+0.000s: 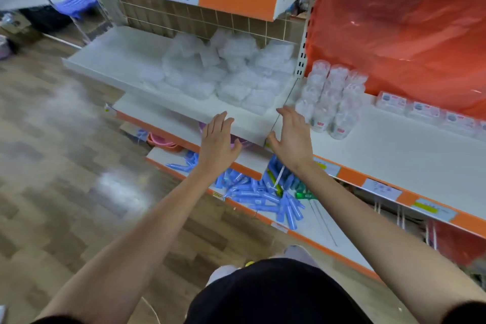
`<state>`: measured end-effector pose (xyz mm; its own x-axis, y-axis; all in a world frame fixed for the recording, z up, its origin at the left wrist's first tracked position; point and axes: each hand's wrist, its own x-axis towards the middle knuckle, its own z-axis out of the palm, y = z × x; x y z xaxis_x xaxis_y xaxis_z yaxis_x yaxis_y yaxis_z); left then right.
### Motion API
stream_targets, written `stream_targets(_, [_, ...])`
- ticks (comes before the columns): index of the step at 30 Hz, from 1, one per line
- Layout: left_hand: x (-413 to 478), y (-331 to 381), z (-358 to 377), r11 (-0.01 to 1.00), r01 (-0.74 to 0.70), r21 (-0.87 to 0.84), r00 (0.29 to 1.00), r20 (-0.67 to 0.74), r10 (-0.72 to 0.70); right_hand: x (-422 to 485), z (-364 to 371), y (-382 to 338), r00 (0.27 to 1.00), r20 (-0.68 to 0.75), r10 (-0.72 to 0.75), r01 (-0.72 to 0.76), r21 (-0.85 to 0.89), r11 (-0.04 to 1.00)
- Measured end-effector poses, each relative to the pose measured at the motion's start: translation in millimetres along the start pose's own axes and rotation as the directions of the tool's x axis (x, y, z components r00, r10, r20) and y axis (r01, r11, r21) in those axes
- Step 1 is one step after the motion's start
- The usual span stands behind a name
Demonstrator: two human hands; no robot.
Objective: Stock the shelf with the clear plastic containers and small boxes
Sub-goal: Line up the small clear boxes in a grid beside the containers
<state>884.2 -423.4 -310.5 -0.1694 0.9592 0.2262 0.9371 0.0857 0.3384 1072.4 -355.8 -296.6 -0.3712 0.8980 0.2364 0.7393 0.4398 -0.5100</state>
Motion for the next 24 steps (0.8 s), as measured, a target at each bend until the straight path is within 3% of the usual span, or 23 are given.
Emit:
stream_targets(8, [36,-29,3,1.0,-0.005,0.017,0.999,0.04,0.004,49,25,-3,0.994,0.108,0.004,0.001,-0.051,0.999])
stream_targets(17, [115,-59,5,0.979,-0.138,0.151,0.982,0.153,0.115,83,47,1,0.986,0.149,0.071,-0.062,-0.066,0.996])
stream_targets(24, [168,-82,10,0.951,-0.276,0.14,0.934,0.272,0.231,104,59,-1,0.995,0.034,0.093,-0.092,-0.042,0.995])
